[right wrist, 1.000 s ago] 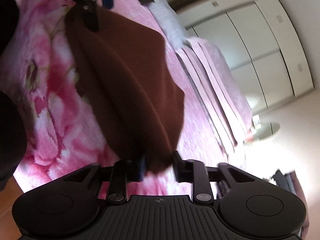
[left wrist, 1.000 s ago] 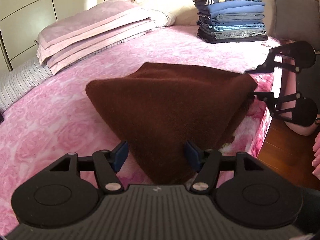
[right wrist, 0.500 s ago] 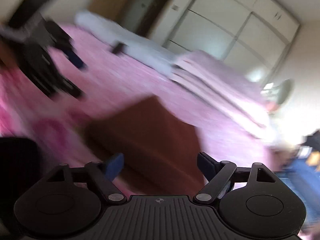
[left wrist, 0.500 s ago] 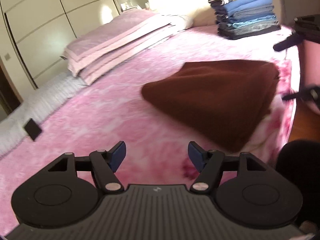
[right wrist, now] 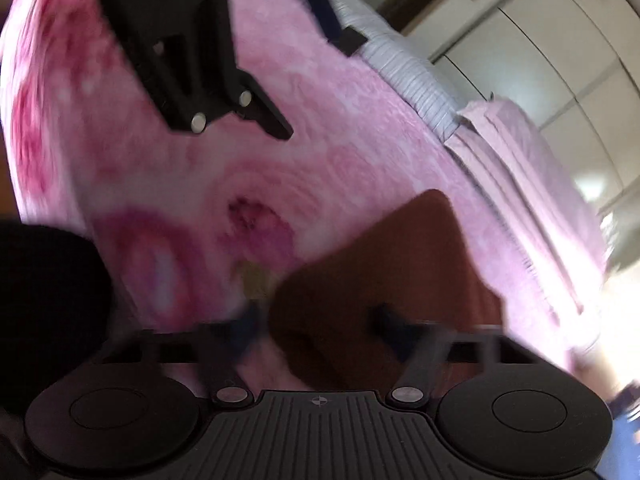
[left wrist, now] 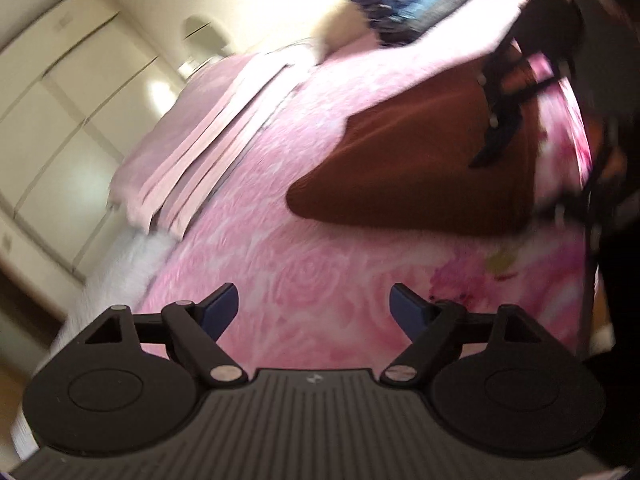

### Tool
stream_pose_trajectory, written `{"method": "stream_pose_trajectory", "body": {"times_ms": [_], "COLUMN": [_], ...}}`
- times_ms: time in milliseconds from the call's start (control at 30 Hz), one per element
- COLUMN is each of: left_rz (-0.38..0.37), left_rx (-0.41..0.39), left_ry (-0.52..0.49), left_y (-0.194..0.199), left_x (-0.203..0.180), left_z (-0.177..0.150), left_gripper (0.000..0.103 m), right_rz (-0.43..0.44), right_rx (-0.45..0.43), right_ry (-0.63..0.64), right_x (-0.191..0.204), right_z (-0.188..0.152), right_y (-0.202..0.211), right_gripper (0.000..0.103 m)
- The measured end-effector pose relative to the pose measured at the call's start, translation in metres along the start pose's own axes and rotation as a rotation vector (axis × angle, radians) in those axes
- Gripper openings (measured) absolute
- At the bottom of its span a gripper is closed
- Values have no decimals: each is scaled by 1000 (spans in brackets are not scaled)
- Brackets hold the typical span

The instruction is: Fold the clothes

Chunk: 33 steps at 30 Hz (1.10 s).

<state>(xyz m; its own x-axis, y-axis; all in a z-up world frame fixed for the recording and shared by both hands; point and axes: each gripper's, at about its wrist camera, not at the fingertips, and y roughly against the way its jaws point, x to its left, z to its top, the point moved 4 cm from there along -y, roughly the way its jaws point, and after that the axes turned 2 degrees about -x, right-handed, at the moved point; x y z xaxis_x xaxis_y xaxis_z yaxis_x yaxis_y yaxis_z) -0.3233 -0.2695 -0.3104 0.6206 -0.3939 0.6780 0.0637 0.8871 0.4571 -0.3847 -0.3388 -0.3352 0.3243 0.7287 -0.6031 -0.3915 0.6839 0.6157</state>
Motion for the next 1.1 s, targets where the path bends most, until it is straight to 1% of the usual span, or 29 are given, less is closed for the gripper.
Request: {"method": "stream_pose_trajectory", "body": {"times_ms": [33, 100, 233, 333, 400, 433, 500, 533, 567, 600, 633, 667, 733, 800, 833, 867, 900, 933, 1000, 1100], "left_rz": [-9, -18, -16, -23, -31, -46, -86, -107, -124, -140, -149, -155, -155, -156, -160, -164, -169, -172, -176, -204], "left_rx": [-16, -51, -147, -216, -258, -267, -277, -266, -252, -239, -228, -217, -197, -176, -163, -150, -136, -118, -78, 3], "left_ry": [-54, -184, -434, -572, -658, -696, -769, -797, -811, -821, -818, -811, -774, -725, -697, -670, -644, -628, -603, -574], "left_y": [-7, -26, -60, -84, -99, -105, -116, -121, -123, -125, -125, -124, -120, -114, -110, -107, -104, -99, -89, -66], "left_x": [-4, -12, -28, -34, -38, -40, -44, -46, -47, -49, -49, -48, -47, -45, -44, -43, -41, -40, -36, -38], "left_z": [2, 5, 15, 24, 30, 31, 31, 31, 30, 29, 28, 27, 24, 26, 27, 29, 32, 35, 42, 48], "left_gripper": [83, 83, 89, 89, 89, 86, 69, 49, 37, 32, 24, 20, 18, 17, 16, 16, 16, 16, 16, 16], "right_rz": [0, 10, 35, 56, 70, 78, 89, 95, 100, 103, 98, 92, 78, 39, 20, 2, -7, -8, -11, -33], "right_rx": [-4, -37, -93, -119, -127, -131, -134, -136, -139, -147, -154, -162, -172, -137, -120, -105, -104, -118, -144, -155], "right_ry": [20, 3, -66, -120, -126, -129, -152, -164, -176, -187, -195, -204, -218, -203, -196, -194, -212, -234, -271, -233], "right_x": [-3, -16, -46, -58, -62, -62, -61, -61, -61, -60, -56, -53, -46, -31, -24, -17, -11, -8, -2, 11], "right_z": [-2, -6, -15, -24, -27, -29, -34, -37, -40, -42, -46, -49, -56, -66, -71, -75, -76, -72, -63, -40], "right_y": [3, 14, 38, 57, 67, 70, 75, 77, 80, 82, 85, 89, 94, 95, 95, 95, 97, 100, 107, 105], "right_gripper": [31, 25, 22, 21, 21, 21, 21, 21, 21, 21, 21, 22, 22, 24, 38, 47, 60, 61, 62, 62]}}
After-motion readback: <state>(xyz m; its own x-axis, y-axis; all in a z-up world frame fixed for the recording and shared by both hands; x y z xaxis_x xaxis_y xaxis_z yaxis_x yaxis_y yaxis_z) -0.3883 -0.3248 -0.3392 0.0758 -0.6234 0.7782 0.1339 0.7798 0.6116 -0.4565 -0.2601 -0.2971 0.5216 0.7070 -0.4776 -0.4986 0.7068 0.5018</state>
